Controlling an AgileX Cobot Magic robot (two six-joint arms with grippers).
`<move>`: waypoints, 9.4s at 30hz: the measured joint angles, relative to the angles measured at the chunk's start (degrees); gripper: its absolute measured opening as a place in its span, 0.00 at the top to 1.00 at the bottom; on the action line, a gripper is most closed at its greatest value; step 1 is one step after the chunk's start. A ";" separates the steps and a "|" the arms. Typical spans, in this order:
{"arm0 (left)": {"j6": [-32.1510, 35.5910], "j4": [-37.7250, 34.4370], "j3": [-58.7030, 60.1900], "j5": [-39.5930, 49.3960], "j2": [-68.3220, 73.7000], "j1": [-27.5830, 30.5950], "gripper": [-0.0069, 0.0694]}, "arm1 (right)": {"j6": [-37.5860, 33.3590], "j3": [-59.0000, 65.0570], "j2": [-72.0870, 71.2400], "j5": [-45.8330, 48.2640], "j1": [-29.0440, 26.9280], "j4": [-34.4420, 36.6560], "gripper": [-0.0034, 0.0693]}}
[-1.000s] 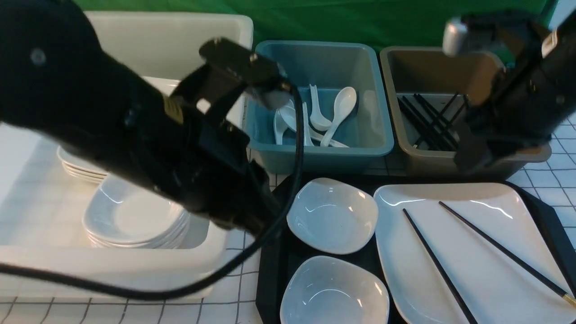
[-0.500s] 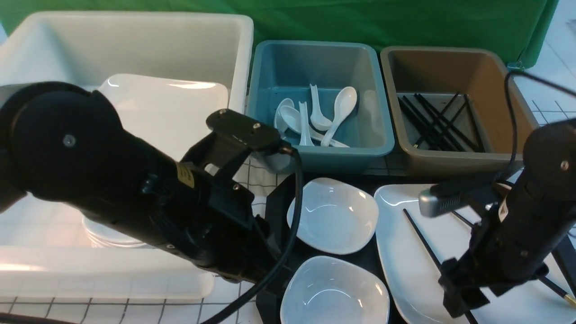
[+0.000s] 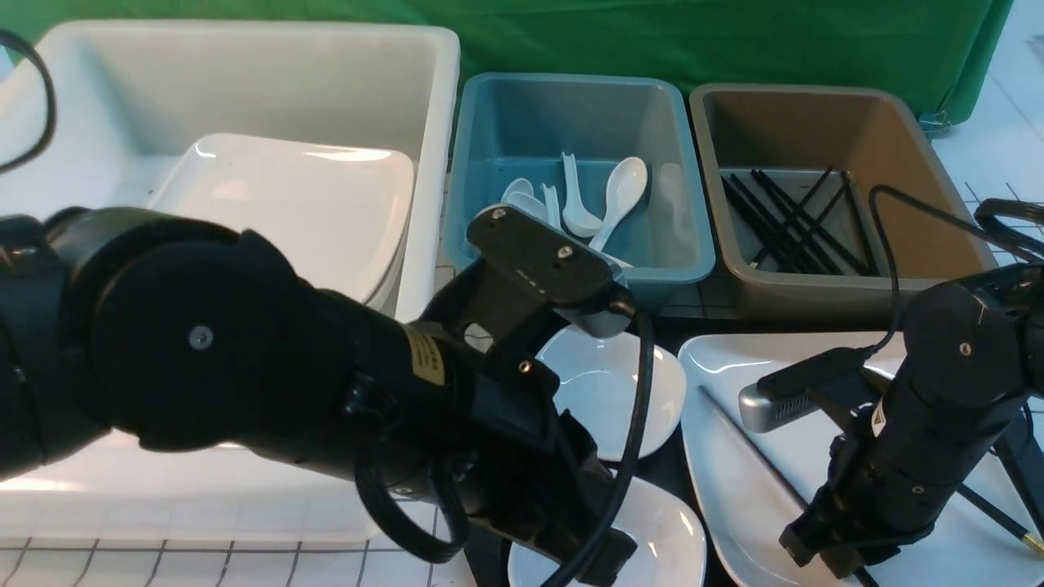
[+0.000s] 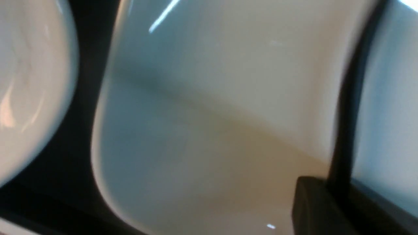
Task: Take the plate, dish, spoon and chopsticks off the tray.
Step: Use the right arm to grab a chopstick from the plate, then use the right arm to put a chopstick into the small storage box on the right, then use the right arm to grab a chopstick from the plate, then use the right arm to put a chopstick into the small storage box on the right, then use the left arm to grab a small plate from the dinner plate, then use the left arm to put the small plate into the large storage box on the left, then use the left arm to grab a small plate from the dinner plate
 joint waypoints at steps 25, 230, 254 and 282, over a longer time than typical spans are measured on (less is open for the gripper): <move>-1.86 8.56 -14.54 -25.23 8.57 0.00 0.91 | -2.47 -33.70 -2.09 -9.40 -13.17 -3.11 0.88; 0.33 -3.80 -13.18 24.34 2.86 61.93 0.90 | -28.54 -26.94 -22.88 9.34 10.37 32.51 0.95; 6.87 2.13 -14.98 20.11 9.62 62.31 0.29 | -19.09 -30.59 -16.18 6.83 16.40 21.44 0.95; 6.05 13.98 -19.79 7.70 22.26 0.14 0.75 | 0.61 -18.53 -30.07 20.11 -1.73 -12.45 0.95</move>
